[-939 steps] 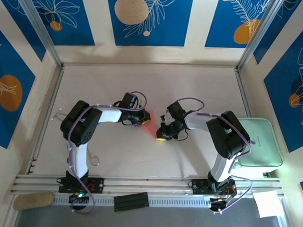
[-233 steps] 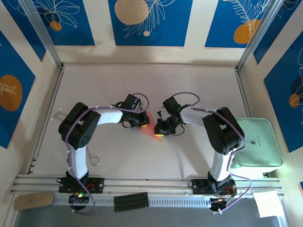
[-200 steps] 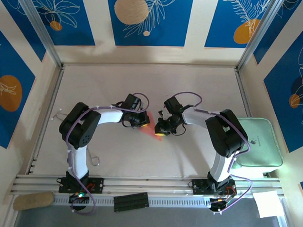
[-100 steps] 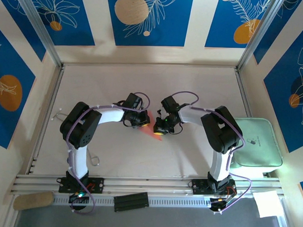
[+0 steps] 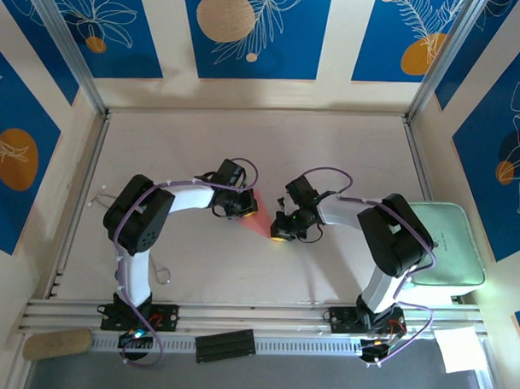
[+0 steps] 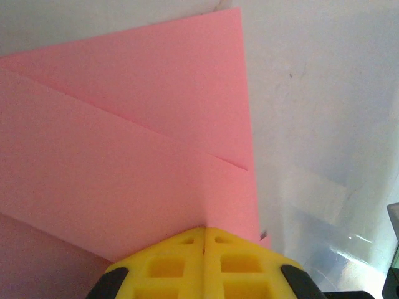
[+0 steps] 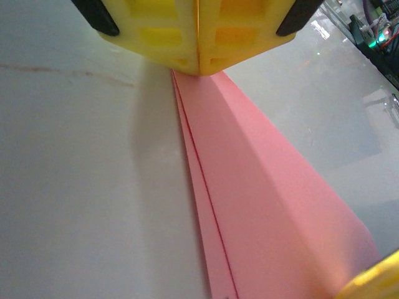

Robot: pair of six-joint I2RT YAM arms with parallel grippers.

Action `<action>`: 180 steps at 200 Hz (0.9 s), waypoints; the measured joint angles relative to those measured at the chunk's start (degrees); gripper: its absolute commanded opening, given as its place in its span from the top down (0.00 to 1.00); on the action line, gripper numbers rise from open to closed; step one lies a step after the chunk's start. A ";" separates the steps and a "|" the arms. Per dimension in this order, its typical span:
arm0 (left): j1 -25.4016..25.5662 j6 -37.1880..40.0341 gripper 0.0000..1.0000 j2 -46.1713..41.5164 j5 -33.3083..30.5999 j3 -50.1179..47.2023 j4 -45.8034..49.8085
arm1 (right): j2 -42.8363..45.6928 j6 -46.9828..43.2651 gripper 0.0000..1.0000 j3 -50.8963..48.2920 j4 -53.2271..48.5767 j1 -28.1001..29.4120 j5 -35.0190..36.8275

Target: Fold a paper plane with a square sheet of paper (pick it up from the middle)

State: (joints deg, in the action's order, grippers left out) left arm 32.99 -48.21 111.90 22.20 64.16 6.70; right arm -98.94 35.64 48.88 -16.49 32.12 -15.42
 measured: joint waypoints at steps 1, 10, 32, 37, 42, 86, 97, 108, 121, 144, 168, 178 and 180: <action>0.00 0.00 0.99 0.00 0.00 0.00 0.00 | 0.04 0.02 0.91 -0.07 0.00 0.00 0.02; 0.00 0.00 0.99 0.00 0.00 0.00 0.02 | 0.57 0.17 0.91 -0.68 0.07 -0.07 0.02; 0.02 0.02 0.99 0.00 0.00 0.02 0.02 | 1.57 0.44 0.91 -1.75 0.02 -0.26 0.02; 0.02 0.02 0.99 0.00 0.00 0.02 0.02 | 1.66 0.46 0.91 -1.79 -0.07 -0.26 0.02; 0.02 0.02 0.99 0.00 0.00 0.02 0.02 | 1.77 0.46 0.91 -1.81 -0.28 -0.33 0.04; 0.02 0.07 0.99 0.00 0.02 0.02 -0.02 | 2.56 0.46 0.91 -1.75 -2.34 -0.63 0.07; 0.02 0.07 0.98 0.00 0.04 0.02 -0.04 | 3.21 0.50 0.91 -1.70 -3.28 -0.63 0.09; 0.02 0.07 0.98 0.00 0.07 0.02 -0.04 | 3.91 0.63 0.90 -1.40 -3.96 -0.63 0.22; 0.02 0.07 0.98 0.00 0.15 0.02 -0.09 | 4.33 0.66 0.89 -0.37 -4.15 -0.63 0.35; 0.02 0.11 0.98 0.00 0.24 0.02 -0.11 | 3.93 0.61 0.89 2.43 -4.07 -0.66 0.50; 0.02 0.24 0.98 0.00 0.26 0.02 -0.15 | 1.49 0.61 0.90 5.14 -3.65 -0.63 0.50; 0.02 0.24 0.98 0.00 0.26 0.02 -0.13 | 0.13 0.59 0.89 5.55 -3.48 -0.63 0.55; 0.02 0.24 0.98 0.00 0.26 0.02 -0.15 | -0.09 0.59 0.89 5.57 -3.43 -0.63 0.59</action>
State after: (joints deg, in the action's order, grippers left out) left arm 33.01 -47.97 111.90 22.46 64.18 6.55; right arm -99.02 36.23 54.46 -19.92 31.48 -14.83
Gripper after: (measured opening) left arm 0.052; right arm 0.106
